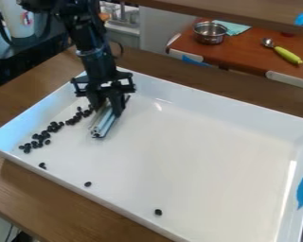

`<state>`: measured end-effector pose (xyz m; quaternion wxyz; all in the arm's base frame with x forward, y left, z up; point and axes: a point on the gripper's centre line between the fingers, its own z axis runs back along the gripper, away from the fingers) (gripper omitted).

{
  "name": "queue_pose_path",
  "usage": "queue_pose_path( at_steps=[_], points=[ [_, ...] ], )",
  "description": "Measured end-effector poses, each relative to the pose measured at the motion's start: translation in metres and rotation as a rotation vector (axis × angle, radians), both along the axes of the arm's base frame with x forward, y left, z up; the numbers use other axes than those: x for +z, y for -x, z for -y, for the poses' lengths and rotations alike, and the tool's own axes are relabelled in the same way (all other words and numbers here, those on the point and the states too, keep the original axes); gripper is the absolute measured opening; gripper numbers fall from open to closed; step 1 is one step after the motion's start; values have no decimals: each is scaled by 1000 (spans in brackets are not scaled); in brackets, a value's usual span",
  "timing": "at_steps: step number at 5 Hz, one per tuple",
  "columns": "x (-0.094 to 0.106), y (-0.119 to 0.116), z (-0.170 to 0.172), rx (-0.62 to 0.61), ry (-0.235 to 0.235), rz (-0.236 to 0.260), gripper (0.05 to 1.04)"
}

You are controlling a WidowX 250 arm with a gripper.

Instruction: Sweep into pile

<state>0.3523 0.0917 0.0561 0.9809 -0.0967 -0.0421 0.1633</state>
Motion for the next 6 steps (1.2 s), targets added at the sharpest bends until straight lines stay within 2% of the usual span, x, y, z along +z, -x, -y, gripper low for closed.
queue_pose_path(
  at_steps=[2, 3, 4, 5, 6],
  points=[
    [1, 12, -26, 46, 21, 23, 377],
    [1, 32, -29, 46, 39, 7, 377],
    [4, 49, -30, 10, 35, 10, 377],
    [11, 59, -27, -2, 39, 65, 377],
    [29, 57, -3, -21, 109, 119, 377]
  ],
)
